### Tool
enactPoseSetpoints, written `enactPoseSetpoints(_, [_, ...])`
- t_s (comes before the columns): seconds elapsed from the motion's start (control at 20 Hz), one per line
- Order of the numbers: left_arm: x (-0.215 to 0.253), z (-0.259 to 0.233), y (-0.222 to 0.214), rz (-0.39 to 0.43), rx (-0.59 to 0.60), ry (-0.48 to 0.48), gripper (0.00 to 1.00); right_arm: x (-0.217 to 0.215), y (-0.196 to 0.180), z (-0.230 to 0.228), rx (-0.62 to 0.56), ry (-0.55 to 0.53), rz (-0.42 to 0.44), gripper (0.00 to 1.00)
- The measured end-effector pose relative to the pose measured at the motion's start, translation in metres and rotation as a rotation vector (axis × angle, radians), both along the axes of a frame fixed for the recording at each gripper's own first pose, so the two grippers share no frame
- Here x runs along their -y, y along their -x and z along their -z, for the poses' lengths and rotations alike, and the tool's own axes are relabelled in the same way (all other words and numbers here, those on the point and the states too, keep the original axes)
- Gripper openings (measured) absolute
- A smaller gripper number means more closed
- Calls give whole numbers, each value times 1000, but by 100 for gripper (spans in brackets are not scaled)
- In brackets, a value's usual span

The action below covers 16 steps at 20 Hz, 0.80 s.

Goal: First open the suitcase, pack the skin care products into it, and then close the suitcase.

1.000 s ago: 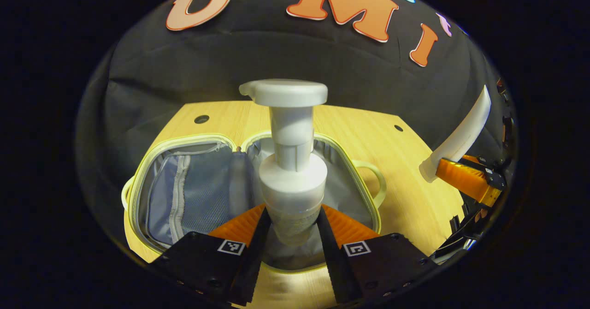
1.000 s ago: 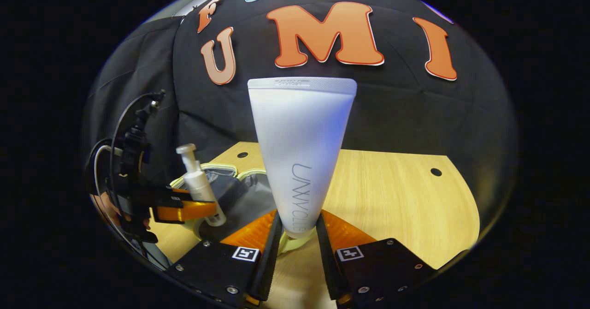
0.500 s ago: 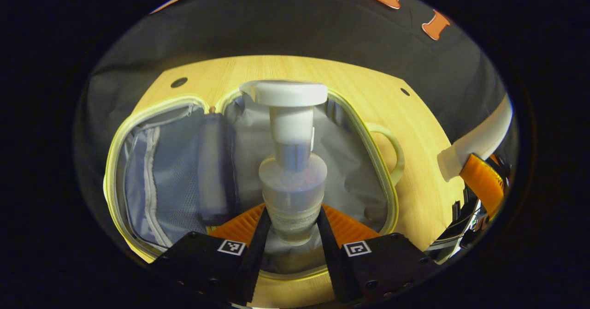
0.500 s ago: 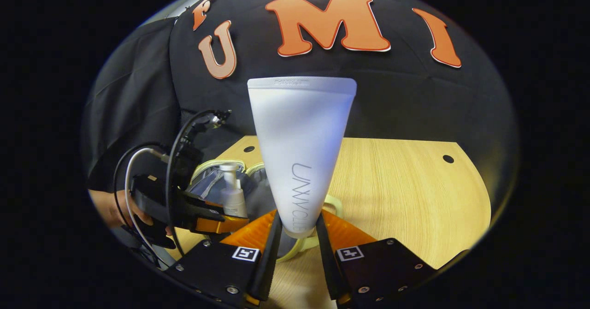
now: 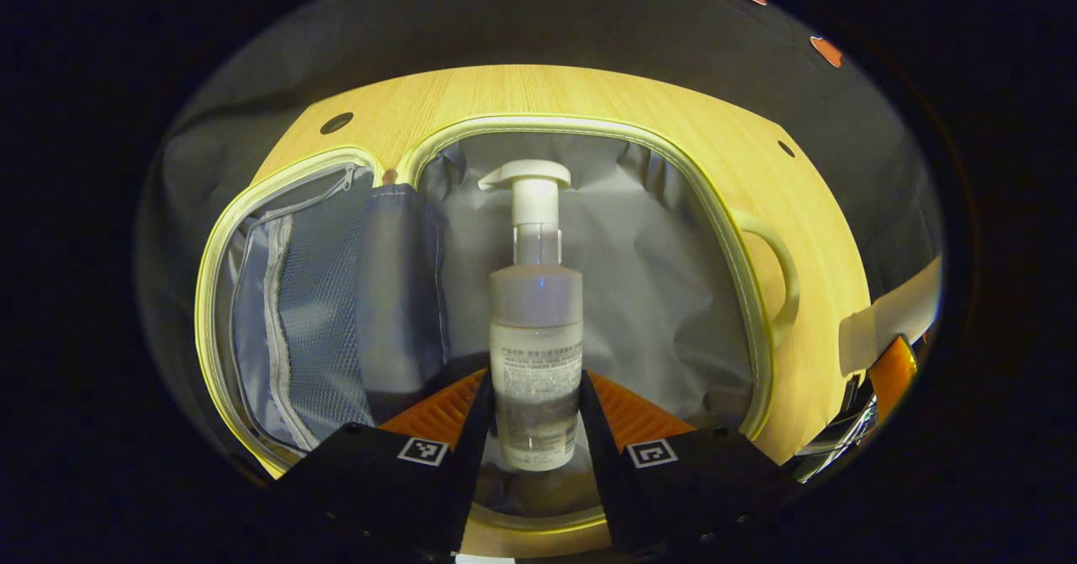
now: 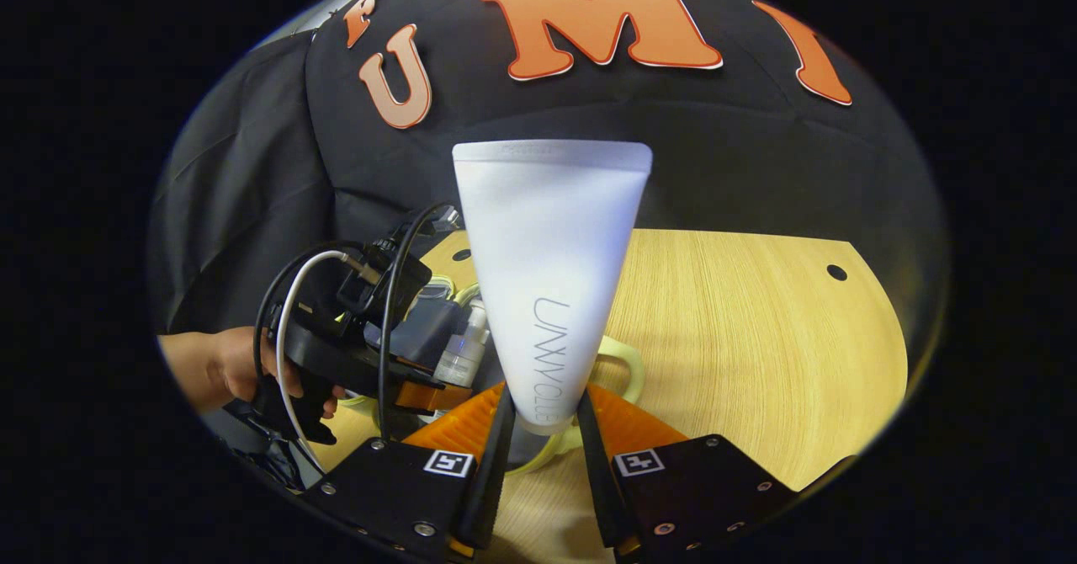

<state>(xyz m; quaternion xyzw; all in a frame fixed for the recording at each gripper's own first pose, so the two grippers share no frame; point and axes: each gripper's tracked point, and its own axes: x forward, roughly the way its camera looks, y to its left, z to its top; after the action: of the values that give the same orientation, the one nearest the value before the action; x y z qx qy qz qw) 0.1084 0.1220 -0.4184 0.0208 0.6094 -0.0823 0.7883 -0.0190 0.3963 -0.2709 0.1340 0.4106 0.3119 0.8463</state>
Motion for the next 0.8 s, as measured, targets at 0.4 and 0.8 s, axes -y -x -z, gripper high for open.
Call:
enactPoseSetpoints(0.4, [4,-7,-14,-66,103,6,72,-14,6,11,-64,-7,-35,47])
enactPoseSetpoints(0.8, [-63,-75,-36,-167,478,-144,86,-48,18,29,-171,-17,-95,47])
